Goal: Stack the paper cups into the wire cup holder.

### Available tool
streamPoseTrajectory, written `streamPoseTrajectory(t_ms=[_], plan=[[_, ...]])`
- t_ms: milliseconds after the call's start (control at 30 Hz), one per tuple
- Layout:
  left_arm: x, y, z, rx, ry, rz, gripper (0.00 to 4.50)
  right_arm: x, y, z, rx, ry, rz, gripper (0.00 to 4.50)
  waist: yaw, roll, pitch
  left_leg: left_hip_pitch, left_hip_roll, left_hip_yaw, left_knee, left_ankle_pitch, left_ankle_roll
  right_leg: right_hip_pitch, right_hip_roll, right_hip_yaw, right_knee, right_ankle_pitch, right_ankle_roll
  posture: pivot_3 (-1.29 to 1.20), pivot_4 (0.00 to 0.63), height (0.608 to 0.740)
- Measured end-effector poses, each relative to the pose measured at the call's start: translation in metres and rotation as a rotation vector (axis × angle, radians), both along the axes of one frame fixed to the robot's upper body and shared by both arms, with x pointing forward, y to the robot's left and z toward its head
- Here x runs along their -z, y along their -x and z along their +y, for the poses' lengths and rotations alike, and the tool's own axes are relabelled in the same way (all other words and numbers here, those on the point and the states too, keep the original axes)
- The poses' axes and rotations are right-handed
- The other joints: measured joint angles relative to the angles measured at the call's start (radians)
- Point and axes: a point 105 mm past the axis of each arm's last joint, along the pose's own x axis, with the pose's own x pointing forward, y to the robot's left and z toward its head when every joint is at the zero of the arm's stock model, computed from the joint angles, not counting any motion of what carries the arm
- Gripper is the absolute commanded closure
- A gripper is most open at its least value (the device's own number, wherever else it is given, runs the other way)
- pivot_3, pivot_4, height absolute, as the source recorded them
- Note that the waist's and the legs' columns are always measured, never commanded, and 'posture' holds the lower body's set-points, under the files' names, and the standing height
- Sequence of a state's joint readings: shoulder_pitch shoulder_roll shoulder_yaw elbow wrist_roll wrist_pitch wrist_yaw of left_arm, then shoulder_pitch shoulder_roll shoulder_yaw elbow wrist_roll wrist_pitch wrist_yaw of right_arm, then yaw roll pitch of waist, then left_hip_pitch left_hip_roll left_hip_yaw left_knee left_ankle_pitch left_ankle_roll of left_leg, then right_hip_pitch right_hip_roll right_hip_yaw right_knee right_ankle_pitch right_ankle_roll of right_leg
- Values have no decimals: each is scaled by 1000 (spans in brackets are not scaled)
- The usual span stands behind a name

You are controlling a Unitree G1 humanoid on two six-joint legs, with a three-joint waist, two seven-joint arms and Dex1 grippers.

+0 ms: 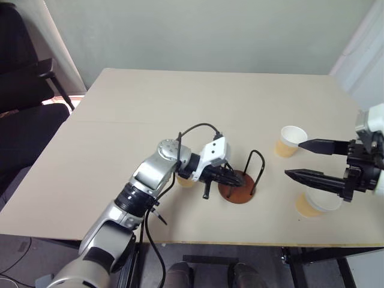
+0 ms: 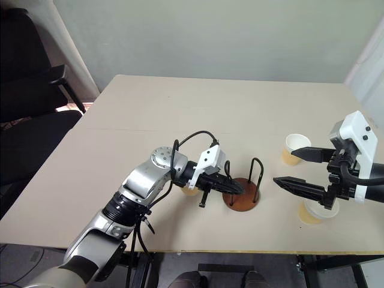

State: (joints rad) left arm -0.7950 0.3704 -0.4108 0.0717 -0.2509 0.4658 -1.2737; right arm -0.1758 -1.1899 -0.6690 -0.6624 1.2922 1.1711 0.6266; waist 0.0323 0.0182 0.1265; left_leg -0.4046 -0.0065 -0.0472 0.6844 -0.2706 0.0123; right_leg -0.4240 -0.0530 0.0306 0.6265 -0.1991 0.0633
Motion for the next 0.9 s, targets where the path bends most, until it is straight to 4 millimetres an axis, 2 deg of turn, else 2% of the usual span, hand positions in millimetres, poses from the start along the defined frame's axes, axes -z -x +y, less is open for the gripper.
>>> streamPoseTrajectory(t_ms=[500, 533, 567, 667, 800, 833, 900], plan=[[10, 9, -2, 35, -9, -12, 4457, -2, -1, 2, 2, -7, -22, 0, 0, 0, -1, 4, 0, 0, 1, -1, 2, 5, 0, 0, 0, -1, 1, 0, 150, 740], [10, 8, -2, 35, -10, -12, 3869, -1, -1, 3, 0, -6, -17, 0, 0, 0, -1, 4, 0, 0, 1, -1, 2, 5, 0, 0, 0, -1, 1, 0, 150, 740], [15, 9, -1, 36, -27, 0, 3642, -1, -1, 3, -1, -6, -16, 0, 0, 0, -1, 4, 0, 0, 0, -1, 2, 5, 0, 0, 0, -1, 1, 0, 150, 740], [33, 12, 1, 43, -73, 58, 2577, -1, -1, 3, -2, -8, -20, 0, -1, 0, 0, 3, 0, 0, 0, -1, 2, 3, 0, 0, 0, -1, 2, 0, 150, 740], [26, 8, 6, 38, -78, 20, 1130, -1, -2, 4, -5, -12, -23, 0, -1, 0, -1, 2, 0, 0, 0, -1, 2, 2, 0, 0, 0, -1, 2, 0, 150, 740], [23, 6, 6, 33, -73, 8, 830, -1, -3, 4, -4, -12, -22, 0, -1, 0, -1, 2, 0, 0, 0, -1, 2, 2, 0, 0, -1, -1, 2, 0, 150, 740], [16, 3, 7, 27, -62, -17, 830, 0, -4, 4, -3, -11, -22, 0, -1, 0, -1, 2, -1, 0, 0, -1, 2, 2, -1, 0, -1, -1, 2, 0, 150, 740]])
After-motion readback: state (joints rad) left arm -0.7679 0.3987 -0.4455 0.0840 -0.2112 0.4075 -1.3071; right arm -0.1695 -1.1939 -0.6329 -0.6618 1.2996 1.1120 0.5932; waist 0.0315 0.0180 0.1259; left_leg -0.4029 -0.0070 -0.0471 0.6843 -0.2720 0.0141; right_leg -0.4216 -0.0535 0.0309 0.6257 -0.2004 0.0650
